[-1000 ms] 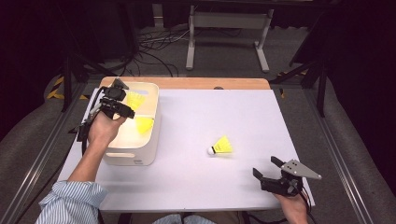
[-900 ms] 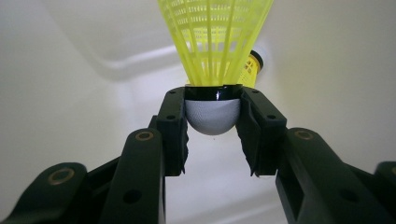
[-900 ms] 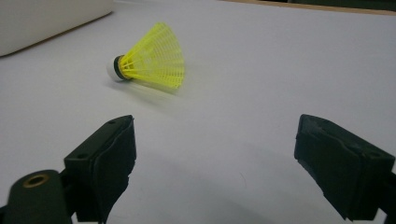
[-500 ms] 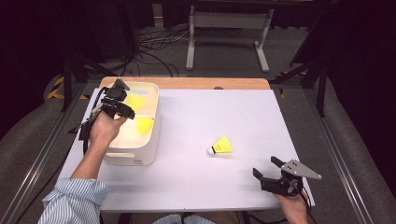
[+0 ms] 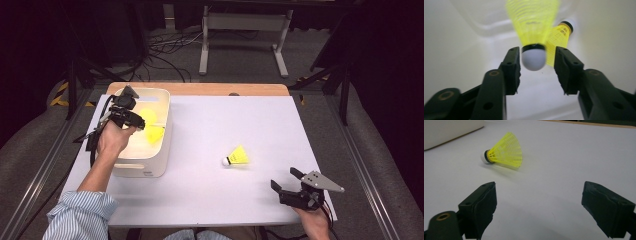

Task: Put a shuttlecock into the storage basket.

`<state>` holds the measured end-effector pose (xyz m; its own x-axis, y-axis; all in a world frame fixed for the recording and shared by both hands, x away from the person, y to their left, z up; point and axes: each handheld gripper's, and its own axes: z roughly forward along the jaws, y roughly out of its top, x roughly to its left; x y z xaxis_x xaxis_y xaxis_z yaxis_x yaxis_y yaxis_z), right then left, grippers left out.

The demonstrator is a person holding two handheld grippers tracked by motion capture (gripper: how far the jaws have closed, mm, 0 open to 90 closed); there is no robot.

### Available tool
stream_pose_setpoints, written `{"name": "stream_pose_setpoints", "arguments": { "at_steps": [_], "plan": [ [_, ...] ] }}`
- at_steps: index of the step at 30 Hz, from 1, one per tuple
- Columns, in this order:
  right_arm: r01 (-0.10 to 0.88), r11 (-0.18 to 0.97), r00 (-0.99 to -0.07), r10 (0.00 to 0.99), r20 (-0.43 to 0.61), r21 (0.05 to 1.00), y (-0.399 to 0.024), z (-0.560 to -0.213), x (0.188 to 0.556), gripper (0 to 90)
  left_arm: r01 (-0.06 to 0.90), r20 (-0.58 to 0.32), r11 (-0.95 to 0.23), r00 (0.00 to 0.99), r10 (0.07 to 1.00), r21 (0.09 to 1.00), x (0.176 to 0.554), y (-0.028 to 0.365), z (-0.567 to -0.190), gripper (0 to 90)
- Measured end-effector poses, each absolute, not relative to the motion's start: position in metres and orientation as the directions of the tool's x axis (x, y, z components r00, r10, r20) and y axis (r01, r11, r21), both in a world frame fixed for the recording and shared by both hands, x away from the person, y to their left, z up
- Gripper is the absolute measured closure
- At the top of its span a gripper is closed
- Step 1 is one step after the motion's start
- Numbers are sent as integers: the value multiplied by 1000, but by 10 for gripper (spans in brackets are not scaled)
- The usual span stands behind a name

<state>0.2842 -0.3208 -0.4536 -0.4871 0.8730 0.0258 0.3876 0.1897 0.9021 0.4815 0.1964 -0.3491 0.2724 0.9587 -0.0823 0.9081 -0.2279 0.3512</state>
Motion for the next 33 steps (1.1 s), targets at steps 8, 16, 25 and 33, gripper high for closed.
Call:
{"name": "stream_pose_setpoints", "arguments": {
  "at_steps": [8,16,25,33],
  "plan": [
    [389,189,-487,873,27,901,-321,-454,284,134,883,-44,-265,305,951,386,472,188,-341,364],
    [388,186,-486,873,29,903,-321,-454,284,134,871,-35,-285,325,945,399,469,187,-340,362],
    [387,185,-486,874,29,903,-321,-453,284,134,847,-34,-304,354,935,436,460,184,-332,356],
    [390,181,-482,875,33,903,-321,-453,284,134,841,-49,-301,360,932,450,455,184,-328,360]
  ]
}}
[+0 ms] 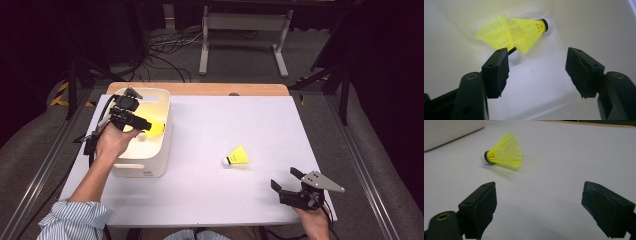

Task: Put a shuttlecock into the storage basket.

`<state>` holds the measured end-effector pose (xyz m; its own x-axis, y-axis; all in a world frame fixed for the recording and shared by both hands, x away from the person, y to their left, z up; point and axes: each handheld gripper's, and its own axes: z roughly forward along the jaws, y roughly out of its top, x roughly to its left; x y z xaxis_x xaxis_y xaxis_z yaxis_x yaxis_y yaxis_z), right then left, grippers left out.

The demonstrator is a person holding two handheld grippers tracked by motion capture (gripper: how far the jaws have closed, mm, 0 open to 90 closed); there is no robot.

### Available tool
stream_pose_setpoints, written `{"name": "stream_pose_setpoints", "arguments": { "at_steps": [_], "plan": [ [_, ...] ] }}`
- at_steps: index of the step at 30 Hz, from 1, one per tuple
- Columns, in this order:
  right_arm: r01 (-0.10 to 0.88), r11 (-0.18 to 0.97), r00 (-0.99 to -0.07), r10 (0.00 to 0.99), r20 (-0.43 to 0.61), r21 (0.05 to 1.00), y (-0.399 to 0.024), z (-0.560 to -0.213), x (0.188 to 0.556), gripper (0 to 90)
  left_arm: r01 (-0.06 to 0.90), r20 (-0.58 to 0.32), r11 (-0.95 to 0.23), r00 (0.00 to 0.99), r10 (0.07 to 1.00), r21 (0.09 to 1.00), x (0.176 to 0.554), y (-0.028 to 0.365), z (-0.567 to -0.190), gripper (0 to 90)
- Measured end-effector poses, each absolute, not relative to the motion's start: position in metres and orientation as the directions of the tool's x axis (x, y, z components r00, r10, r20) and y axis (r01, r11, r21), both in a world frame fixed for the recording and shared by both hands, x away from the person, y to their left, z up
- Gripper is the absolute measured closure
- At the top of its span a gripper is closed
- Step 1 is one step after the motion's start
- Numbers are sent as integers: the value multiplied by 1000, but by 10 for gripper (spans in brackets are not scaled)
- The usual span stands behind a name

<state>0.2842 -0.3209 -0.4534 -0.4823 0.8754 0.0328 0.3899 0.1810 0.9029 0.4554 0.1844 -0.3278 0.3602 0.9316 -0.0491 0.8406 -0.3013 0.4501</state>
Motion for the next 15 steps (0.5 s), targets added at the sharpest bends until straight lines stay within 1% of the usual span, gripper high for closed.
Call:
{"name": "stream_pose_setpoints", "arguments": {
  "at_steps": [15],
  "plan": [
    [390,186,-487,873,30,902,-321,-454,284,134,820,-72,-316,395,916,477,447,180,-317,391]
  ]
}}
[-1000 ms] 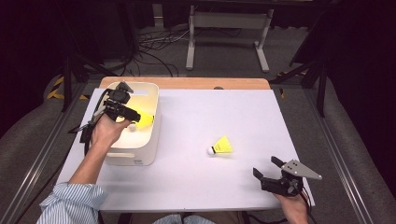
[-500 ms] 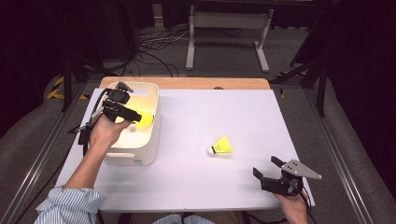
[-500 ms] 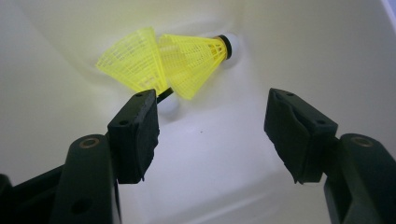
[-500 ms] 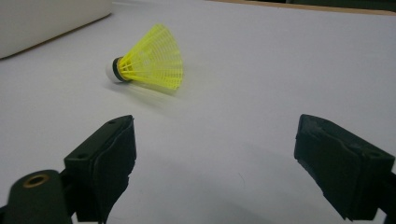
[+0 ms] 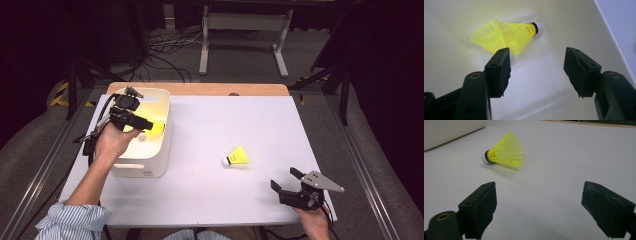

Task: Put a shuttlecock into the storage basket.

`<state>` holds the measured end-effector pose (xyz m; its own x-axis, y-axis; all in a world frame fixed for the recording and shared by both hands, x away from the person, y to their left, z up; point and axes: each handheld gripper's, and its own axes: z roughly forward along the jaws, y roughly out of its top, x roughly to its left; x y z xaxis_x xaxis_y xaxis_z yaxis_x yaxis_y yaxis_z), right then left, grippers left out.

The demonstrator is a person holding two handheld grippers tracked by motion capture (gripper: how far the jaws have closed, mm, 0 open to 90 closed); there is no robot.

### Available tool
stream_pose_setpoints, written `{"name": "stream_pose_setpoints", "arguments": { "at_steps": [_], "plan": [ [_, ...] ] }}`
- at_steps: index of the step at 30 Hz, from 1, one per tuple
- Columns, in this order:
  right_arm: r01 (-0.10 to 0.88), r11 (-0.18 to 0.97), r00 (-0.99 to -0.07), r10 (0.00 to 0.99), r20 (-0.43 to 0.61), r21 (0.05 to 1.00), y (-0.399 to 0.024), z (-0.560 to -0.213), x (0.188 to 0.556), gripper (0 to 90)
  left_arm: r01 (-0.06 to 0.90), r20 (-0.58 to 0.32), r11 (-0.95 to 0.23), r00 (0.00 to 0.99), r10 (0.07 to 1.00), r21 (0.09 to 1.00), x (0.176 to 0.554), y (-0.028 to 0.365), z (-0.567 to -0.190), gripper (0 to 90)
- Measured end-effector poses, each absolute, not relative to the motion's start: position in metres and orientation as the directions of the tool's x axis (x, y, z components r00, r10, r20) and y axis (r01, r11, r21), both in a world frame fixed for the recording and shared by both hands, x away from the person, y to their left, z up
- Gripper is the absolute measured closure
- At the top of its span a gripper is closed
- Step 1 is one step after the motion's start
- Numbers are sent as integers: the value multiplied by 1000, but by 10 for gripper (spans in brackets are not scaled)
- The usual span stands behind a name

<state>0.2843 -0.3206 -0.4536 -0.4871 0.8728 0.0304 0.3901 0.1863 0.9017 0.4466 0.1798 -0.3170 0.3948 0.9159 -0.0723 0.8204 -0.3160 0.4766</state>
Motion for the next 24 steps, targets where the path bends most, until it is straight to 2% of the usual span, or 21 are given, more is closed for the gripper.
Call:
{"name": "stream_pose_setpoints", "arguments": {
  "at_steps": [24],
  "plan": [
    [391,189,-490,871,30,901,-320,-454,284,134,796,-105,-333,440,892,505,440,167,-305,399]
  ]
}}
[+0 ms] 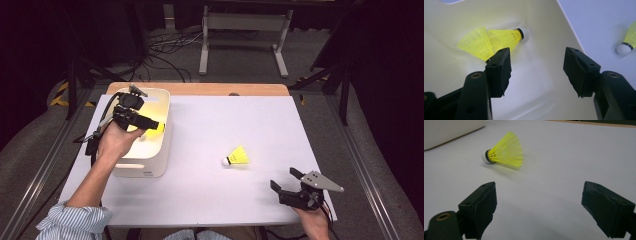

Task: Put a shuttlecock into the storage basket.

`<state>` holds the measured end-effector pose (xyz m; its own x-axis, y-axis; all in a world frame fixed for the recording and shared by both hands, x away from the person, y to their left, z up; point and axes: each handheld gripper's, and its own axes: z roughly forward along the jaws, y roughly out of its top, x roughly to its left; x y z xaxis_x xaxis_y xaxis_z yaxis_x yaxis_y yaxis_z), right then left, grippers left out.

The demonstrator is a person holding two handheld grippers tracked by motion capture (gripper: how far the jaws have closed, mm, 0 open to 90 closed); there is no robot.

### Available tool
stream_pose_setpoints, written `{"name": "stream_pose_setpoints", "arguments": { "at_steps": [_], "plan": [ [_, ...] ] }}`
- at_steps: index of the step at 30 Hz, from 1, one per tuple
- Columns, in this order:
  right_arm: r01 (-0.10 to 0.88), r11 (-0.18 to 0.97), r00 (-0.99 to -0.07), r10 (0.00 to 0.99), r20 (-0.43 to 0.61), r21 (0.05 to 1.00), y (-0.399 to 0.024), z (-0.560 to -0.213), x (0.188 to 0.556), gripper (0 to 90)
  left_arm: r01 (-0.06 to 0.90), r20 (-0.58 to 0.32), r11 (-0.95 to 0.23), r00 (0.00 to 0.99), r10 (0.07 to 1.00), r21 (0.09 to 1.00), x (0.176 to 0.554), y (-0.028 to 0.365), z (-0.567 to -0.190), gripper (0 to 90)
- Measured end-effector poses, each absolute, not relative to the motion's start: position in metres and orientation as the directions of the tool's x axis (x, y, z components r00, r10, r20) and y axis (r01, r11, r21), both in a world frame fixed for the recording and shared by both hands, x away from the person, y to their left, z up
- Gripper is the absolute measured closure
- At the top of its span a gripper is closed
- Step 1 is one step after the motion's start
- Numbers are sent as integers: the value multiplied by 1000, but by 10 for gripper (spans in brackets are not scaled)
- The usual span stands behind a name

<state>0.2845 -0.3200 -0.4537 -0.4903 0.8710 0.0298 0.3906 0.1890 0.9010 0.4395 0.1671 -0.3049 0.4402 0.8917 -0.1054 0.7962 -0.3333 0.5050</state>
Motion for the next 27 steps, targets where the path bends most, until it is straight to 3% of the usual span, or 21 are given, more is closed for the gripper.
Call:
{"name": "stream_pose_setpoints", "arguments": {
  "at_steps": [27],
  "plan": [
    [392,187,-490,871,32,901,-320,-454,285,134,761,-104,-387,507,856,520,437,142,-295,404]
  ]
}}
